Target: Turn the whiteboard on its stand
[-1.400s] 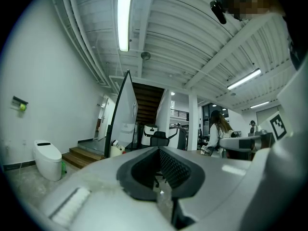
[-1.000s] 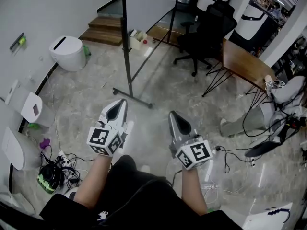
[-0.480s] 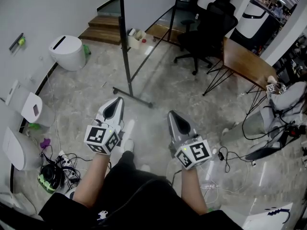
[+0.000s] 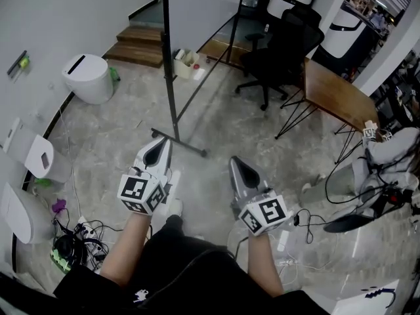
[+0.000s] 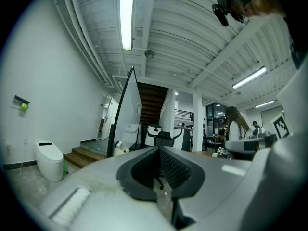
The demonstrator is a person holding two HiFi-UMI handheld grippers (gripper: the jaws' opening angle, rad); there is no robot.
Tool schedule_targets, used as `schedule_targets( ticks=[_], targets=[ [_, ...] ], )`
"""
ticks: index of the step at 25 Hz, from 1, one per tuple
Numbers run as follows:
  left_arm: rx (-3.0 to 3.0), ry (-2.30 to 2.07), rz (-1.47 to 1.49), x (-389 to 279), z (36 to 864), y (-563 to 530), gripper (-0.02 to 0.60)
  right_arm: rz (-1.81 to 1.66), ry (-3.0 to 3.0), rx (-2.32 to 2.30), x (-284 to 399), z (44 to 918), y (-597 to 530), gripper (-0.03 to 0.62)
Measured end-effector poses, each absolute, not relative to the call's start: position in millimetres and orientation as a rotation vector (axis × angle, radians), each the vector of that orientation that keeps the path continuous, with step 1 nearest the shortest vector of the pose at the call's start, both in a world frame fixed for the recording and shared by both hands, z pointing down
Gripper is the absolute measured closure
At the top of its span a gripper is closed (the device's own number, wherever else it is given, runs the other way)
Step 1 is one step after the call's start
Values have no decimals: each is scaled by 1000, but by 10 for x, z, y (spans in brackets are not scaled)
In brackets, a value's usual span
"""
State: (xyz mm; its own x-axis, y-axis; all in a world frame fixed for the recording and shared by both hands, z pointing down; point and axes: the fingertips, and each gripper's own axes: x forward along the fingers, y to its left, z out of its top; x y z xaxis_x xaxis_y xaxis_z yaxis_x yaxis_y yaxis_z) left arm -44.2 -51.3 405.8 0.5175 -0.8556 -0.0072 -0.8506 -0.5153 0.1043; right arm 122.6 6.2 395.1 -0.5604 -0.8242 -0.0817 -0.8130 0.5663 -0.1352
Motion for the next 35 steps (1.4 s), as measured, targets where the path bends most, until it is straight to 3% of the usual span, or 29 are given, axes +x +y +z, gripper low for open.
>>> schedule_targets(
  ticks=[35],
  targets=[
    [2735,-1246,-124,-1207,4083,-2659,580,-94,2568,-1608,294,3876,-1793,589]
  ],
)
